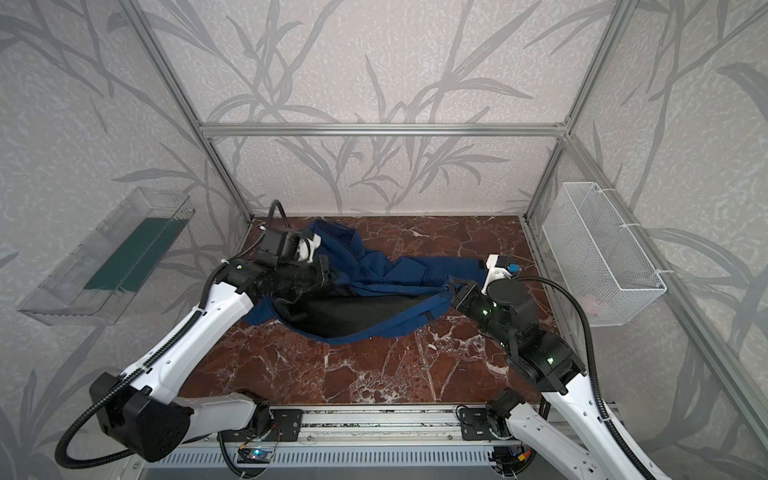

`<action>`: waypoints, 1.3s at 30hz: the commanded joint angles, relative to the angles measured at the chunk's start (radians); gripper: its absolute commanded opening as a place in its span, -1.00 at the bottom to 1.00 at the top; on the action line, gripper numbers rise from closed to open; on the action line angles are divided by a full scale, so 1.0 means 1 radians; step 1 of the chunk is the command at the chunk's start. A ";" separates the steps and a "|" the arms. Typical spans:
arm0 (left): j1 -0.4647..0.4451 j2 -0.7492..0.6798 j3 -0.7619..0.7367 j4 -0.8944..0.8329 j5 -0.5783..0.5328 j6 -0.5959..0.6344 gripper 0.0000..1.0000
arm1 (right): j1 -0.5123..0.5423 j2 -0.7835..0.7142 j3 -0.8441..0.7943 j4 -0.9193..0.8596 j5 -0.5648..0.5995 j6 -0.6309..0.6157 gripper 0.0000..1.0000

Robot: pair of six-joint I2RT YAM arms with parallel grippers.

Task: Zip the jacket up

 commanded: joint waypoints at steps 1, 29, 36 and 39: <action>-0.028 -0.134 -0.009 -0.320 -0.206 0.006 -1.00 | -0.005 -0.021 -0.082 0.109 0.043 0.133 -1.00; -0.281 -0.319 -0.139 -0.071 -0.427 -0.245 -1.00 | 0.221 0.792 0.096 1.016 -0.447 0.209 -1.00; -0.282 -0.437 -0.195 -0.085 -0.486 -0.263 -1.00 | 0.336 1.035 0.049 1.146 -0.372 0.316 -1.00; -0.282 -0.464 -0.190 -0.032 -0.493 -0.269 -1.00 | 0.374 1.177 0.001 1.250 -0.366 0.367 -1.00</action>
